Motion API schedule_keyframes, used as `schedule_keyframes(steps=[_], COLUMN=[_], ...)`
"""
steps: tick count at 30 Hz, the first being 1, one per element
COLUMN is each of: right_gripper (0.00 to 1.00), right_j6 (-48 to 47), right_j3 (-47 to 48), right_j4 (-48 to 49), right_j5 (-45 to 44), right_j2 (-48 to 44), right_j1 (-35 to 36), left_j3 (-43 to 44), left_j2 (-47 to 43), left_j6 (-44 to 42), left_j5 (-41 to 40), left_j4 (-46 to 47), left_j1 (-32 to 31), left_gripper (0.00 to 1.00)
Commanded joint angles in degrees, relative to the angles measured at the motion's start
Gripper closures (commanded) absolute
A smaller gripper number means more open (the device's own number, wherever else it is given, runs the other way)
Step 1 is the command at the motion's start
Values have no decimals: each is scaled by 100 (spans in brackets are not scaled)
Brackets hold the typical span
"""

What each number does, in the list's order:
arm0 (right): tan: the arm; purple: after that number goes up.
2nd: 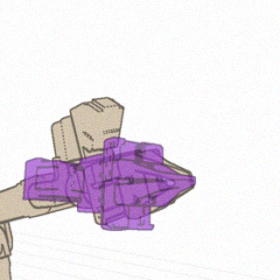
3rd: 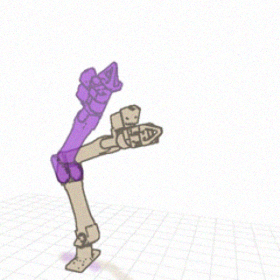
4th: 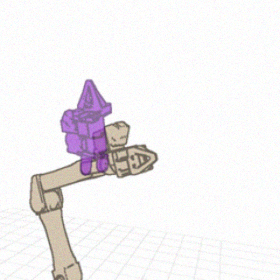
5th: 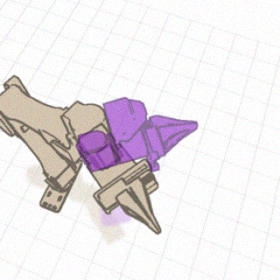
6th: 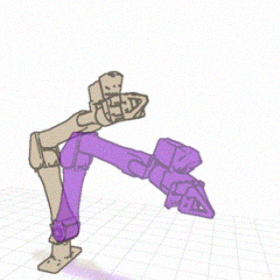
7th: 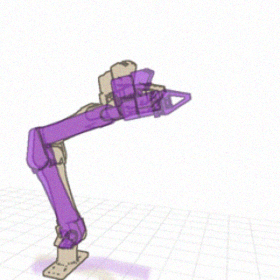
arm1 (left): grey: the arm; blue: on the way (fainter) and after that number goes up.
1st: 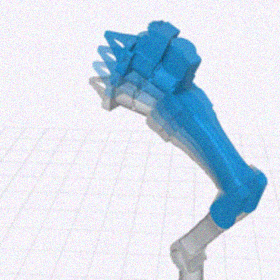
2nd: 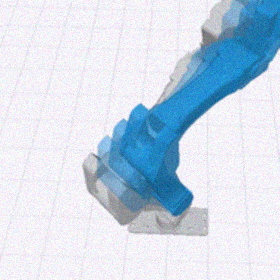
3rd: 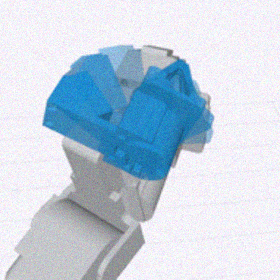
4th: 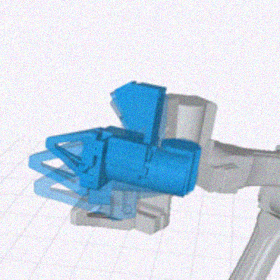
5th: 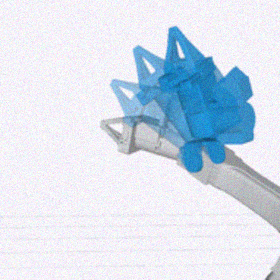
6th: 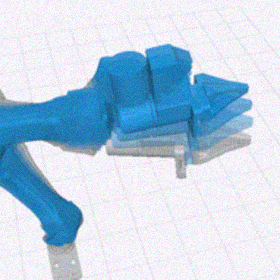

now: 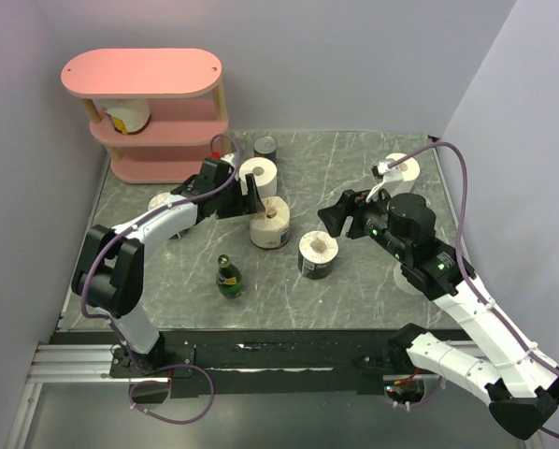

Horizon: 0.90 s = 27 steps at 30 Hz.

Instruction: Place and organize the paper towels onto the shelf

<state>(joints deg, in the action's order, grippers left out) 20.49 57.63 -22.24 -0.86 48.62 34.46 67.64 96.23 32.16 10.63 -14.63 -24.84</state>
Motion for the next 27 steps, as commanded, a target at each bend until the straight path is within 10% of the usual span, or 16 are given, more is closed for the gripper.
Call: schedule_keyframes(steps=[1, 14, 27], right_gripper=[22, 21, 22], right_j6=[-63, -89, -107], right_j3=[-59, -102, -85], right_j4=[211, 176, 132], right_j5=[-89, -151, -204], right_j2=[-195, -301, -432], right_j1=[-18, -18, -27], left_j3=[180, 302, 882], left_j2=[-34, 475, 195], left_j6=[9, -96, -96], left_j5=[53, -219, -957], left_j4=[127, 23, -899], left_j1=[-47, -276, -337], left_gripper=[11, 12, 54])
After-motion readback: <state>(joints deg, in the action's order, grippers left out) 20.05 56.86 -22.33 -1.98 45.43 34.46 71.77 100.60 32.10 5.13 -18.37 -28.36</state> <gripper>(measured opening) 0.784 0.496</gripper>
